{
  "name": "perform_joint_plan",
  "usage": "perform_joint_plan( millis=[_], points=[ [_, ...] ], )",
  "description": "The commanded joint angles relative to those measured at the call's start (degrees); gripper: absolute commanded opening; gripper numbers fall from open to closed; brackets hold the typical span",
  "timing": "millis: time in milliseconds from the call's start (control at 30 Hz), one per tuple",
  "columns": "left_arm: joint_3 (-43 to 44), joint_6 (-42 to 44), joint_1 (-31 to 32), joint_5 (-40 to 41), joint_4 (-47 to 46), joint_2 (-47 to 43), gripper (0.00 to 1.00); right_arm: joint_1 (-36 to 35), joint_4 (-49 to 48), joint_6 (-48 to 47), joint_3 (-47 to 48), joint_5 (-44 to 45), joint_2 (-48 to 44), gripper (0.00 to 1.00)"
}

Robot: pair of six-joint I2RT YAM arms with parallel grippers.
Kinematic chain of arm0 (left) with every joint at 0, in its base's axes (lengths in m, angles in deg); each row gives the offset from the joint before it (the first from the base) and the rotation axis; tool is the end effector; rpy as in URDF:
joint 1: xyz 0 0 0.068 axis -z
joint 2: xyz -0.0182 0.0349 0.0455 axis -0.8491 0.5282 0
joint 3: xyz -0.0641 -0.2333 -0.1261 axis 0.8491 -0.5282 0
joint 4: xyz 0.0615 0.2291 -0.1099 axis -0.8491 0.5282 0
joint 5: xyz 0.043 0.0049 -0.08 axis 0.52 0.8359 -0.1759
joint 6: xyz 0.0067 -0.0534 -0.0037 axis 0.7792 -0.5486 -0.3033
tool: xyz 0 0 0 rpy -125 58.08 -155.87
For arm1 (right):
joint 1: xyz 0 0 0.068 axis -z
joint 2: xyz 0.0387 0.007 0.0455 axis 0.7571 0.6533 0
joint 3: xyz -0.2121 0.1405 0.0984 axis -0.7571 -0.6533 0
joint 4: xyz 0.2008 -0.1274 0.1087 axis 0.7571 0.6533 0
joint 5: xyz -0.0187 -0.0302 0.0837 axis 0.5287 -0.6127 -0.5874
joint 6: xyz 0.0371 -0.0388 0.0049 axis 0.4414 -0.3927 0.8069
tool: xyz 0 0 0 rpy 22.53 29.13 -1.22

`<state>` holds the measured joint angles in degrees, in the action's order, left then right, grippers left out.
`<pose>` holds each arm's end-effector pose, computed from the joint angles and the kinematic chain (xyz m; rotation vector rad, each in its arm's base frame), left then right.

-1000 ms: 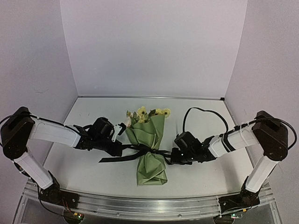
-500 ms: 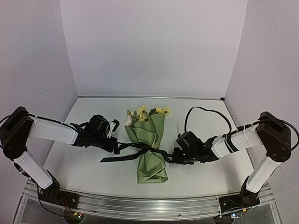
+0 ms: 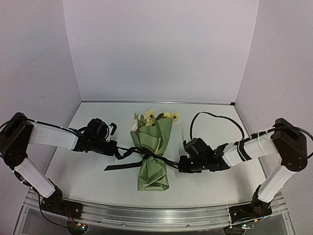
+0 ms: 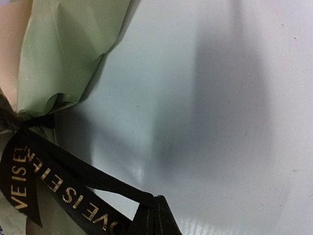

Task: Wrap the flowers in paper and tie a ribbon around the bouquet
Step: Flatten the half-tied ribbon on the folded bouquet.

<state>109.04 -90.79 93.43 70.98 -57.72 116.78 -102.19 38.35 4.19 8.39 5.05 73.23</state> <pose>0.2382 -0.1696 0.1538 0.4012 2.4609 -0.4207 0.1872 0.2476 0.1337 -0.1785 2.5680 0.7132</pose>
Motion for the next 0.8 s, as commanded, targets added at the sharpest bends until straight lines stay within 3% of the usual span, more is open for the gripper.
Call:
perform_joint_plan(
  millis=[0, 267, 533, 667, 767],
  points=[
    [-2.75, -3.56, -7.35, 3.86, 0.57, -3.58, 0.0, -0.15, 7.32, 0.93, -4.19, 3.67, -2.64, 0.0],
    [-3.08, -6.32, -11.95, 2.6, 0.41, -3.49, 0.0, -1.65, 8.59, 2.81, -7.88, 5.38, -4.31, 0.0],
    [-4.37, -3.19, -11.54, -12.02, -6.52, -7.0, 0.0, -1.6, 12.54, -1.99, -3.36, 0.24, -3.3, 0.01],
    [-4.28, -1.99, -7.76, -12.23, -6.85, -8.59, 0.01, -1.62, 15.7, -5.35, 1.17, -2.94, -4.02, 0.14],
    [-3.68, -2.56, -6.93, -10.58, -5.27, -10.28, 0.2, -1.69, 17.5, -6.84, 3.12, -4.29, -5.94, 0.33]
  ],
)
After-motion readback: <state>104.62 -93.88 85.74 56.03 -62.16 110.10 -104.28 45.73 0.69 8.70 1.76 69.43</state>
